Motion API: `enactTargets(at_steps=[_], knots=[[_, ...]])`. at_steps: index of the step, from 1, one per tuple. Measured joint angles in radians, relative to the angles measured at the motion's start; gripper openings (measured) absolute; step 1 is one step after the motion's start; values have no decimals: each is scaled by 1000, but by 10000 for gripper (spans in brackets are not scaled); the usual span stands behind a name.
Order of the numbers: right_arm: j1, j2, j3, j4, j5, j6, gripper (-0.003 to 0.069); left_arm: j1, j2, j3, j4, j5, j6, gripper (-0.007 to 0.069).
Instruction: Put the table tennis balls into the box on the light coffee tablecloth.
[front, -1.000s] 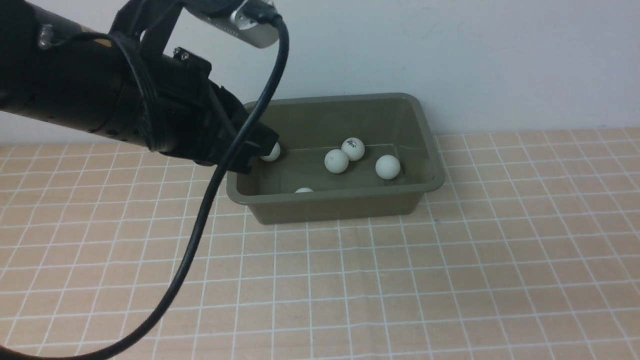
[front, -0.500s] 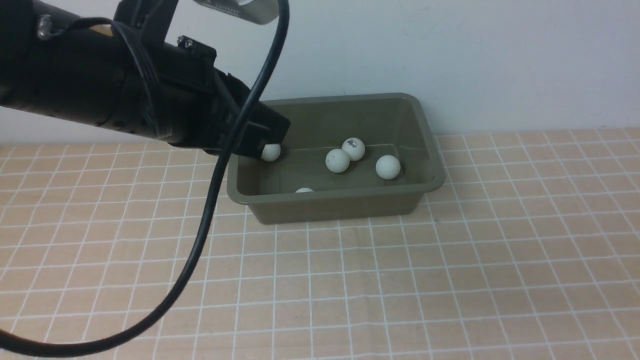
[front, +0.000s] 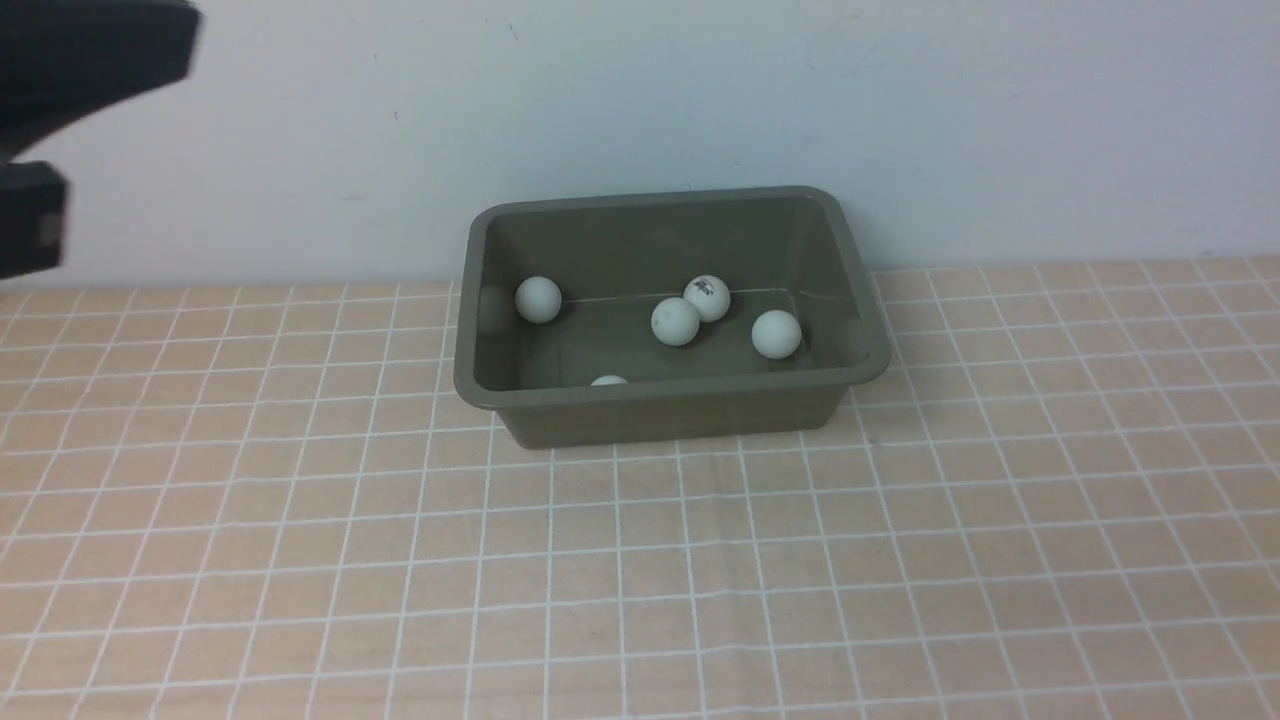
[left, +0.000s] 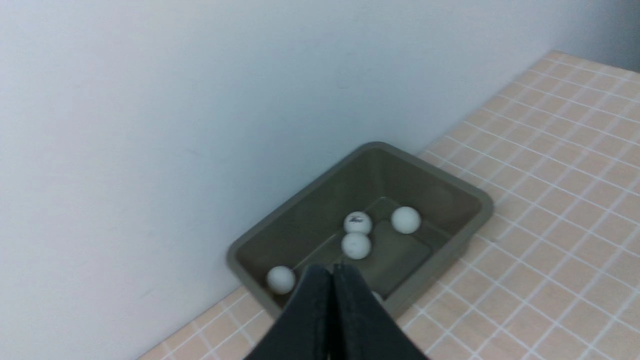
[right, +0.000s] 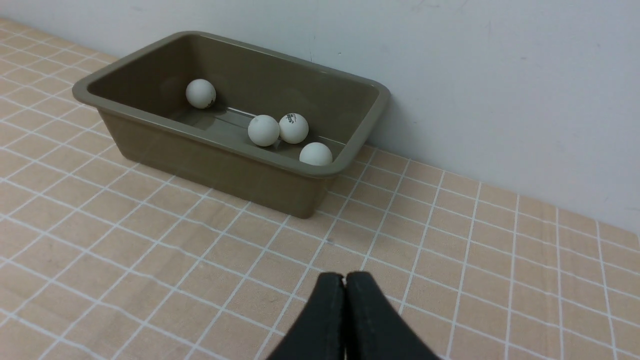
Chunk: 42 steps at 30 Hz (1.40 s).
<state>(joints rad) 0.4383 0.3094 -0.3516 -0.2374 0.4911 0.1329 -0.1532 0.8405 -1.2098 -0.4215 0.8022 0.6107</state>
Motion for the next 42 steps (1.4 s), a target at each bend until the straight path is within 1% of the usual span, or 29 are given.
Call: enactTargets(at_steps=[1, 2, 4, 7, 8, 10, 13, 14, 15, 19, 22, 27, 30, 32, 34, 36, 37, 38, 40, 42], knots=[[0, 0, 0, 0, 0, 0, -15, 9, -6, 5, 0, 0, -1, -66], [0, 0, 0, 0, 0, 0, -15, 78, -49, 47, -1, 0, -6, -66], [0, 0, 0, 0, 0, 0, -15, 143, -91, 106, -2, -1, -7, -66], [0, 0, 0, 0, 0, 0, -15, 203, -158, 229, -2, -34, -7, -66], [0, 0, 0, 0, 0, 0, -15, 208, -169, 250, -2, -42, -7, -66], [0, 0, 0, 0, 0, 0, -15, 225, -256, 410, -2, -124, -7, -66], [0, 0, 0, 0, 0, 0, -15, 227, -363, 585, -2, -220, -7, -66], [0, 0, 0, 0, 0, 0, -15, 227, -371, 598, -2, -227, -7, -66], [0, 0, 0, 0, 0, 0, -15, 227, -429, 684, -6, -276, -8, -66], [0, 0, 0, 0, 0, 0, -15, 227, -568, 869, -55, -374, -15, -66], [0, 0, 0, 0, 0, 0, -15, 227, -636, 945, -70, -414, -15, -66], [0, 0, 0, 0, 0, 0, -15, 227, -669, 985, -75, -427, -14, -66], [0, 0, 0, 0, 0, 0, -15, 227, -670, 1010, -45, -443, -27, -66], [0, 0, 0, 0, 1, 0, -15, 227, -678, 1032, 30, -448, -92, -66], [0, 0, 0, 0, 1, 0, -15, 227, -699, 1056, 126, -448, -200, -66], [0, 0, 0, 0, 1, 0, -15, 227, -721, 1080, 237, -447, -342, -66], [0, 0, 0, 0, 1, 0, -15, 227, -725, 1085, 267, -445, -382, -66], [0, 0, 0, 0, 1, 0, -15, 227, -743, 1095, 320, -441, -458, -66], [0, 0, 0, 0, 1, 0, -15, 227, -770, 1099, 381, -419, -522, -66], [0, 0, 0, 0, 1, 0, -15, 227, -791, 1099, 405, -396, -543, -66]])
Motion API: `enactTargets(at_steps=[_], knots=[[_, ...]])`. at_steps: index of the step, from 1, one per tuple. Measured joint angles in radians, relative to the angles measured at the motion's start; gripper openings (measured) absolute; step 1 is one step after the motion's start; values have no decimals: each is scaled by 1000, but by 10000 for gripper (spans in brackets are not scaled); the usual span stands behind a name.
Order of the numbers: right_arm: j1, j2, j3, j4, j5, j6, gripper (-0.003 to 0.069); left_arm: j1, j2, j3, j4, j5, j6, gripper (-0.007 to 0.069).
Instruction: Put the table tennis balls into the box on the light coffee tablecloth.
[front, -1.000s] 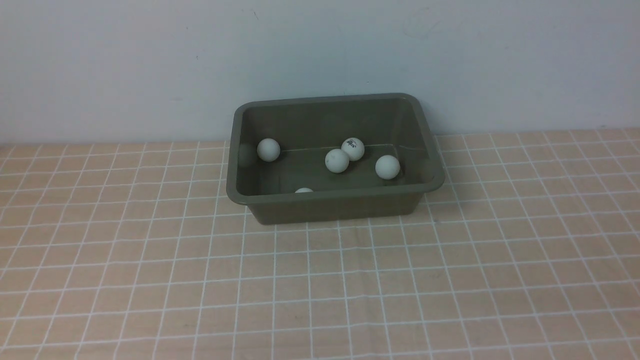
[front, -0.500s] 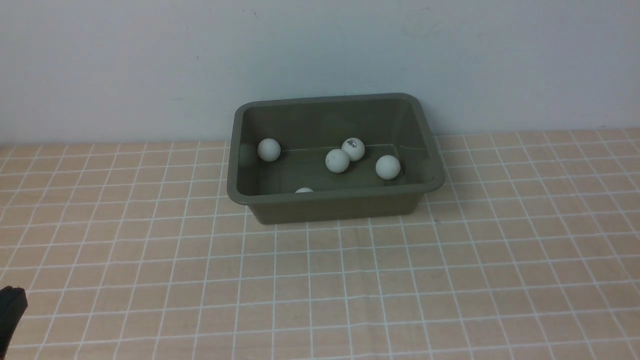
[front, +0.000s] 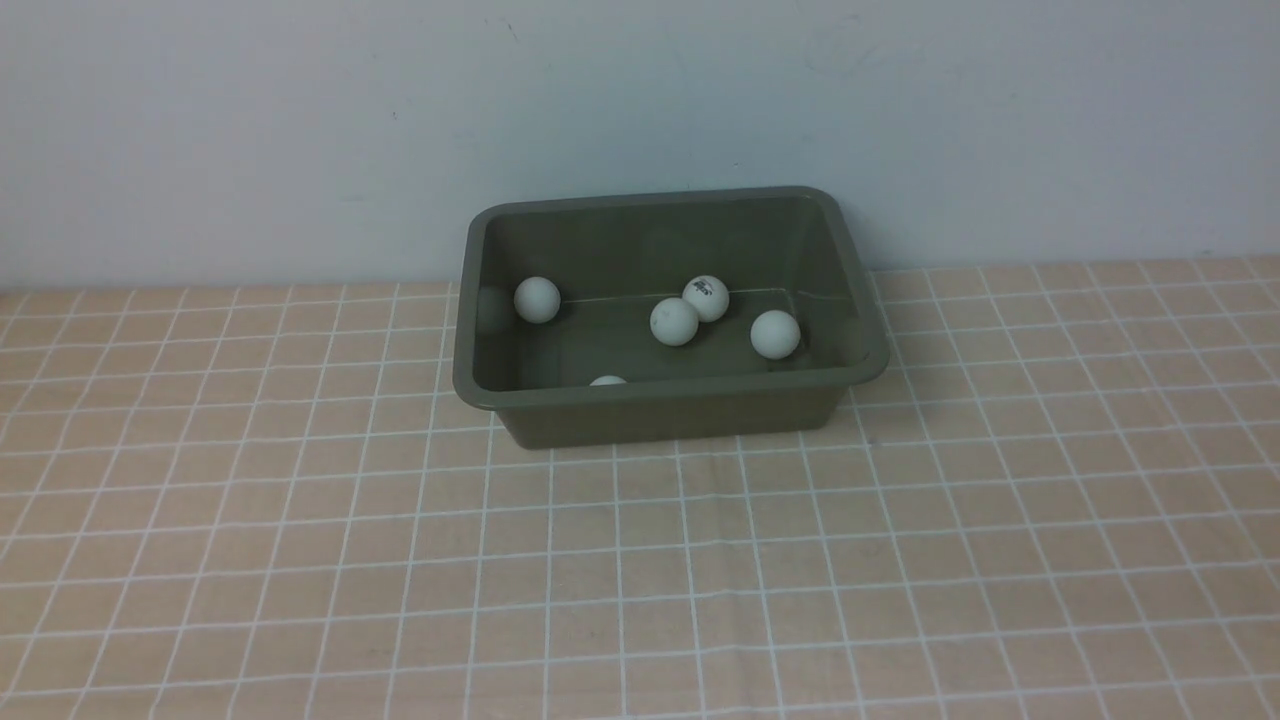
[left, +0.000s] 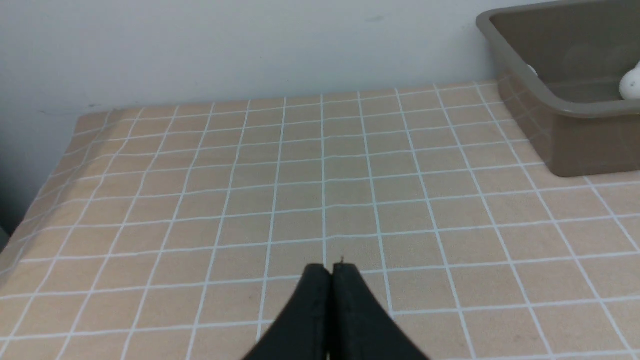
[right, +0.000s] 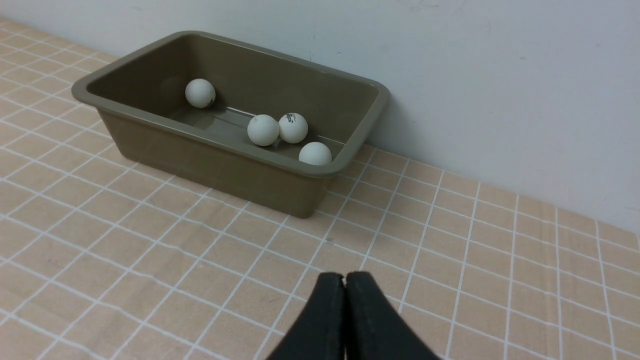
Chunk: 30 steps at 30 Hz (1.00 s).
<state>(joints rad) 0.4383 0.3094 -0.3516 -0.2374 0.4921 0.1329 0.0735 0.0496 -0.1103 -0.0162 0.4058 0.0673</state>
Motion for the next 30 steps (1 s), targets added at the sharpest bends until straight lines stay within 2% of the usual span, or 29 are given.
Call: enactTargets(at_steps=[9, 30], knots=[[0, 0, 0, 0, 0, 0, -15, 0, -60, 34, 29, 84, -13, -66], [0, 0, 0, 0, 0, 0, -15, 0, -62, 130, 40, 15, 6, -66]])
